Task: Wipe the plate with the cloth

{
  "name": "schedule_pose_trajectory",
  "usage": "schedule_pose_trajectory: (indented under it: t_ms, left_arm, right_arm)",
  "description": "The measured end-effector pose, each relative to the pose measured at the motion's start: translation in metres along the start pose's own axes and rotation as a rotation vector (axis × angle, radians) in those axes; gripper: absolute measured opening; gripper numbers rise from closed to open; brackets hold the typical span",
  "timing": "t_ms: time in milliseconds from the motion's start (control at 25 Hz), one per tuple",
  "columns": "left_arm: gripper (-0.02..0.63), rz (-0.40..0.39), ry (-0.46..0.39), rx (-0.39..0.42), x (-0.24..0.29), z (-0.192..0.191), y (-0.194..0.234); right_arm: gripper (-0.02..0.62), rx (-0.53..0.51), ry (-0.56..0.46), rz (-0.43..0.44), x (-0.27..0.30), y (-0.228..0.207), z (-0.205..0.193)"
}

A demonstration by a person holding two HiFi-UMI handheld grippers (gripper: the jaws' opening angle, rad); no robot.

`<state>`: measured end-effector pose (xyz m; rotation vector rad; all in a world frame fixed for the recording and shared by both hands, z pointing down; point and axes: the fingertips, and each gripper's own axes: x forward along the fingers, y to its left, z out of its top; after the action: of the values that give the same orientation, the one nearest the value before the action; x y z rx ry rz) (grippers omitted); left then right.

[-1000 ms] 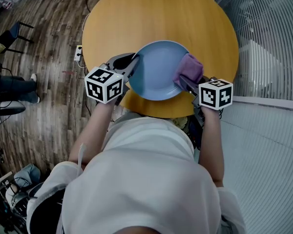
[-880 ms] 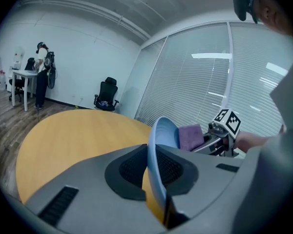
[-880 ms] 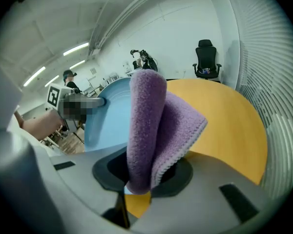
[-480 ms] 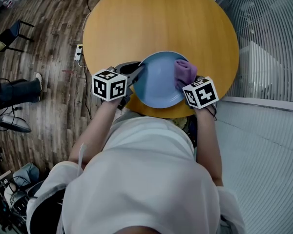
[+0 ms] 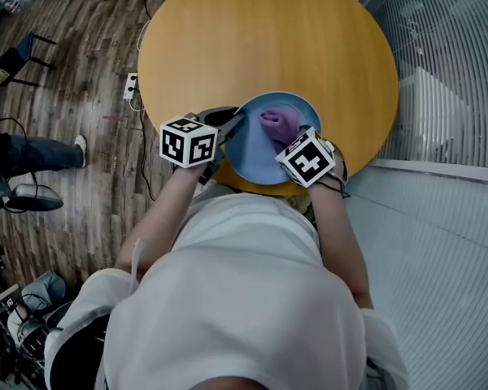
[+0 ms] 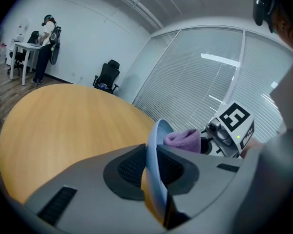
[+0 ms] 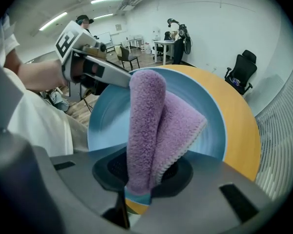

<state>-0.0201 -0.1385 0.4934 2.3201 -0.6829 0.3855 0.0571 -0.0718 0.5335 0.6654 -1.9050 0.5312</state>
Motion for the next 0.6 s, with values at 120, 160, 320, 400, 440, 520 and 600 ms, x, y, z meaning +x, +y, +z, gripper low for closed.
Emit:
schedule_pose_trajectory:
  t_ms: [120,160,320,400,440,520,600]
  left_arm:
    - [0.048,-0.001,0.004,0.003,-0.002,-0.002,-0.001]
    - [0.048,-0.002,0.005,0.005,-0.002,-0.003,-0.002]
    - [0.048,-0.003,0.001,0.001,0.0,-0.005,-0.001]
    - [0.048,-0.006,-0.008,-0.015,0.0,-0.006,0.0]
    - [0.048,-0.009,-0.013,-0.023,0.0,-0.006,0.001]
    - [0.048,-0.015,-0.021,-0.032,0.0,-0.004,0.0]
    - [0.048,-0.023,-0.028,-0.033,-0.001,0.003,-0.005]
  right_arm:
    - [0.087,-0.046,0.023,0.032,0.003,0.016,0.005]
    - [0.087,-0.061,0.033,0.043,0.005,0.02,0.006]
    - [0.087,-0.111,0.063,0.077,0.011,0.033,0.008]
    - [0.087,-0.14,0.079,0.094,0.015,0.039,0.01]
    - [0.087,-0.159,0.089,0.106,0.018,0.043,0.01]
    - [0.087,-0.199,0.109,0.135,0.019,0.053,0.011]
    - [0.087,-0.233,0.118,0.161,0.017,0.064,0.017]
